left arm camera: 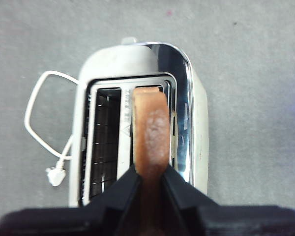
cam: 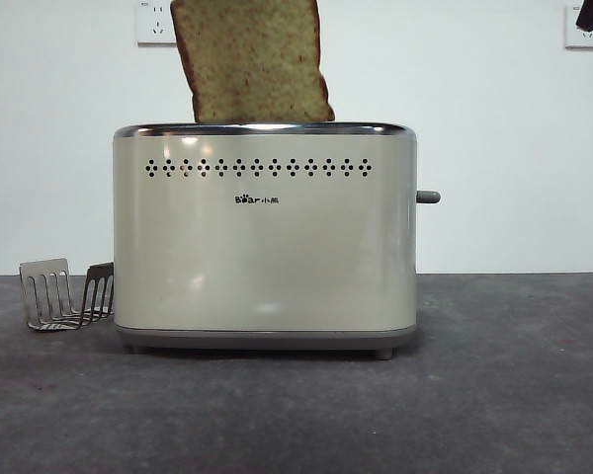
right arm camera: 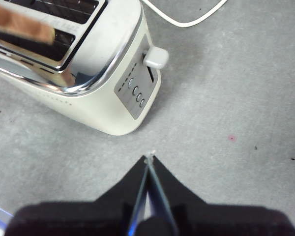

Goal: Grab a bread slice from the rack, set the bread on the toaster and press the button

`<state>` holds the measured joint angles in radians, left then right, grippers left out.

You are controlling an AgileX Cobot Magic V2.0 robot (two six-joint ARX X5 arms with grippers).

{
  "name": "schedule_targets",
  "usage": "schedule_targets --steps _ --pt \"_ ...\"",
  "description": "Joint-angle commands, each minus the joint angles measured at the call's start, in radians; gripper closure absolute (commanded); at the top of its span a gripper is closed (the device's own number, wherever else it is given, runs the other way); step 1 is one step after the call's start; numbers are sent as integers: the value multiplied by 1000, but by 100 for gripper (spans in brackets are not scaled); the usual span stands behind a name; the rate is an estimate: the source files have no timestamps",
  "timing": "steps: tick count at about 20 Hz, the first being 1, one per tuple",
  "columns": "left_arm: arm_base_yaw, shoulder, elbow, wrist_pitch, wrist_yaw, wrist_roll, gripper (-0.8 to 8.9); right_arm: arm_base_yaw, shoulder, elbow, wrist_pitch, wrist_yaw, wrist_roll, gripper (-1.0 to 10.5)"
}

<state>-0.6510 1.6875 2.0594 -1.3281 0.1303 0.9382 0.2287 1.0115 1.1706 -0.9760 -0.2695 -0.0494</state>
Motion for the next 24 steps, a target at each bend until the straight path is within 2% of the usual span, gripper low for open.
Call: schedule_targets --steps 1,7,11,16,18,19,21,24 --pt "-4 23 -11 7 5 13 814 1 2 4 1 -3 -8 946" --pt "-4 108 -12 7 6 13 814 1 2 4 2 -3 -8 946" --pt "-2 166 -12 8 -36 11 814 1 2 4 1 -3 -8 946" --pt "-2 222 -12 15 -34 -8 814 1 2 4 1 -3 -9 946" --pt "-2 225 -12 26 -24 -39 810 1 2 4 0 -3 -9 946" --pt "-1 225 -12 34 -17 -67 781 1 2 4 -2 -3 -9 946" --pt "5 222 -12 39 -18 -132 632 1 2 4 -7 -3 -9 946" --pt "21 205 -12 41 -19 -180 277 1 2 4 -18 -3 -9 946"
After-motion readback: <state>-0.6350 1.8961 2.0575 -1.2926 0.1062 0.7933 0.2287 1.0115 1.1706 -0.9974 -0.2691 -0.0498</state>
